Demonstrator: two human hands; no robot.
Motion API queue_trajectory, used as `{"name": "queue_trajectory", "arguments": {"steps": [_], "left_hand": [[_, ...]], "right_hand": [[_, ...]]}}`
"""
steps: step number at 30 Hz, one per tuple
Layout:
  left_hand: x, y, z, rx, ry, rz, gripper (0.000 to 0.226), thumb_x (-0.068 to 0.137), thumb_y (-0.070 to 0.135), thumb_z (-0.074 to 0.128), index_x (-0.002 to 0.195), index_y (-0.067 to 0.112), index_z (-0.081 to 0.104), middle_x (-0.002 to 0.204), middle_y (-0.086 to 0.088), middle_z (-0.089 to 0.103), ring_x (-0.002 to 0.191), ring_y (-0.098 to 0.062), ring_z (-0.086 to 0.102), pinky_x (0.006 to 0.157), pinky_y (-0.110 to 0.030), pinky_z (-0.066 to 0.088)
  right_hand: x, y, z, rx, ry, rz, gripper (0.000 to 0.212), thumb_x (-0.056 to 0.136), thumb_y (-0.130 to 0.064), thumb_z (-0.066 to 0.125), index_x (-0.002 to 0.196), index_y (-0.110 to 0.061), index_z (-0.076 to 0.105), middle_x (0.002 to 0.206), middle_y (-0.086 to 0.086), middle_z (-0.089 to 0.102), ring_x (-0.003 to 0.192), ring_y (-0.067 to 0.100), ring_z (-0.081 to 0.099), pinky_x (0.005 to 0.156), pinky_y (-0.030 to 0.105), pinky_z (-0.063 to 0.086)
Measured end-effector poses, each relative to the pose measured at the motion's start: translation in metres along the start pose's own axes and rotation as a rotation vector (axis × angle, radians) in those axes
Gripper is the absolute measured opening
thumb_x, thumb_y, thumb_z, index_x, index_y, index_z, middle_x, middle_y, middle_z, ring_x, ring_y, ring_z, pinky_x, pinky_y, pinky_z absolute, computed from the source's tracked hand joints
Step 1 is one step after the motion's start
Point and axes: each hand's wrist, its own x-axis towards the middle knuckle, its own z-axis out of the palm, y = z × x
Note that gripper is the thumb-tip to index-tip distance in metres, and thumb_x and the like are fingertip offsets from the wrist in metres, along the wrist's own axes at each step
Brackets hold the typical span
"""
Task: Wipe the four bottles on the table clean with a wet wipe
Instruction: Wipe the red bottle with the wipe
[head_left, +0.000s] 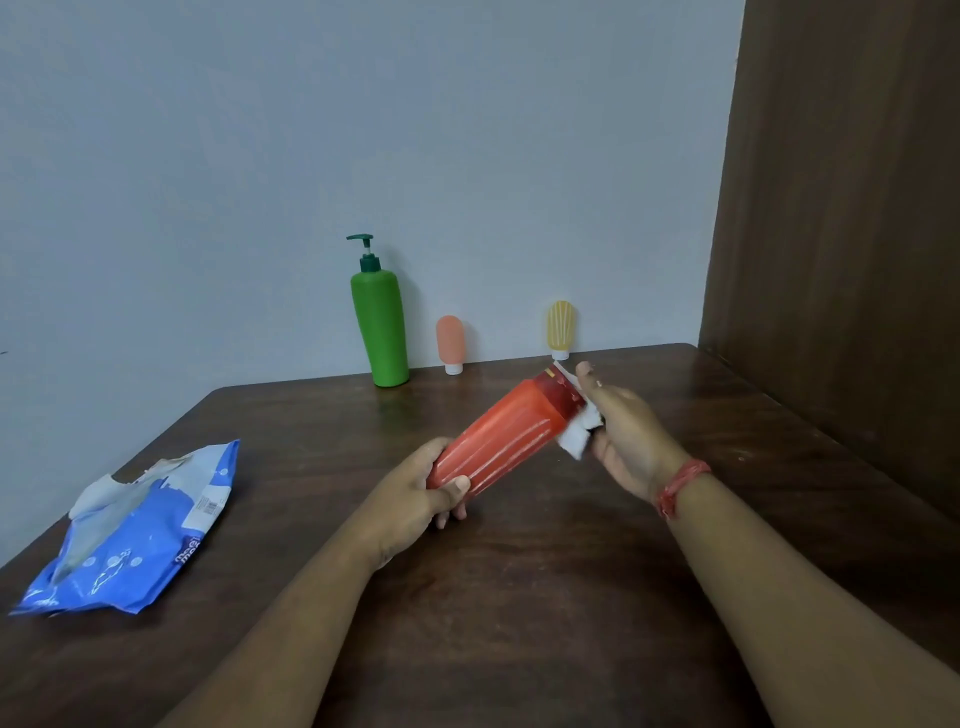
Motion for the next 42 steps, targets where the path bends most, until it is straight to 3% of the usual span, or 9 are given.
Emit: {"name": "queue_trajectory", "arguments": {"steps": [3, 7, 11, 20, 24, 29, 33, 36, 42], "left_hand": [[0.002, -0.001, -0.001, -0.040, 0.019, -0.006, 0.034, 0.103, 0.023, 0.056, 0.135, 0.027, 0.048, 0.082, -0.007, 0.070, 0.066, -0.014, 0.058, 0.071, -0.030, 0.051], [0.002, -0.002, -0.001, -0.091, 0.031, -0.006, 0.034, 0.103, 0.022, 0.056, 0.136, 0.024, 0.048, 0.084, -0.010, 0.069, 0.065, -0.011, 0.060, 0.068, -0.030, 0.050], [0.002, -0.001, 0.000, -0.113, 0.026, -0.019, 0.036, 0.103, 0.025, 0.056, 0.137, 0.025, 0.047, 0.086, -0.011, 0.069, 0.069, -0.013, 0.061, 0.070, -0.032, 0.051], [0.004, -0.003, 0.001, -0.161, 0.041, -0.063, 0.046, 0.101, 0.032, 0.058, 0.143, 0.023, 0.041, 0.098, -0.012, 0.069, 0.081, -0.018, 0.066, 0.073, -0.032, 0.052], [0.003, 0.000, 0.008, -0.148, 0.019, -0.047, 0.044, 0.101, 0.031, 0.057, 0.141, 0.022, 0.042, 0.097, -0.011, 0.068, 0.078, -0.016, 0.065, 0.071, -0.031, 0.051], [0.004, -0.002, 0.008, -0.249, 0.051, -0.040, 0.043, 0.102, 0.027, 0.057, 0.142, 0.021, 0.043, 0.096, -0.010, 0.066, 0.078, -0.018, 0.064, 0.068, -0.034, 0.049], [0.004, 0.000, 0.009, -0.247, 0.030, -0.045, 0.042, 0.102, 0.028, 0.057, 0.140, 0.021, 0.042, 0.102, -0.012, 0.065, 0.078, -0.018, 0.065, 0.068, -0.032, 0.050], [0.005, 0.000, 0.010, -0.259, 0.030, -0.056, 0.044, 0.101, 0.029, 0.059, 0.141, 0.022, 0.042, 0.111, -0.014, 0.064, 0.079, -0.018, 0.066, 0.068, -0.032, 0.050], [0.003, 0.000, 0.009, -0.256, 0.027, -0.063, 0.044, 0.101, 0.030, 0.059, 0.140, 0.022, 0.041, 0.113, -0.013, 0.063, 0.079, -0.017, 0.065, 0.068, -0.030, 0.051]], "right_hand": [[0.002, 0.003, 0.003, 0.344, -0.043, 0.096, 0.045, 0.106, -0.036, 0.036, 0.127, -0.004, 0.060, 0.118, 0.018, 0.068, 0.109, 0.028, 0.065, 0.097, 0.044, 0.052], [0.001, 0.010, 0.004, 0.470, -0.038, 0.101, 0.031, 0.102, -0.013, 0.042, 0.121, 0.004, 0.059, 0.102, 0.018, 0.066, 0.092, 0.025, 0.066, 0.080, 0.036, 0.057], [-0.001, 0.017, 0.013, 0.251, 0.032, -0.035, 0.020, 0.096, 0.003, 0.053, 0.112, 0.003, 0.065, 0.097, 0.012, 0.072, 0.092, 0.022, 0.069, 0.076, 0.031, 0.056], [-0.003, 0.032, 0.033, -0.273, 0.320, -0.245, 0.006, 0.088, -0.020, 0.073, 0.089, -0.022, 0.067, 0.089, -0.004, 0.075, 0.089, 0.014, 0.071, 0.081, 0.035, 0.059], [-0.002, 0.023, 0.033, -0.172, 0.482, -0.307, 0.009, 0.088, -0.019, 0.073, 0.087, -0.025, 0.066, 0.088, -0.005, 0.074, 0.088, 0.012, 0.071, 0.080, 0.034, 0.059], [-0.011, 0.032, 0.040, -0.348, 0.252, -0.217, 0.011, 0.086, -0.015, 0.074, 0.083, -0.015, 0.064, 0.085, 0.000, 0.072, 0.085, 0.017, 0.070, 0.071, 0.031, 0.059], [-0.003, 0.024, 0.039, -0.312, 0.429, -0.332, 0.016, 0.088, -0.013, 0.072, 0.086, -0.028, 0.065, 0.089, -0.008, 0.070, 0.087, 0.010, 0.068, 0.073, 0.025, 0.057], [-0.006, 0.029, 0.039, -0.511, 0.373, -0.446, 0.022, 0.090, -0.011, 0.068, 0.090, -0.032, 0.066, 0.097, -0.012, 0.064, 0.091, 0.006, 0.063, 0.077, 0.021, 0.054], [-0.005, 0.028, 0.041, -0.793, 0.433, -0.626, 0.012, 0.092, -0.008, 0.065, 0.100, -0.015, 0.071, 0.108, -0.007, 0.057, 0.101, 0.005, 0.055, 0.082, 0.006, 0.043]]}}
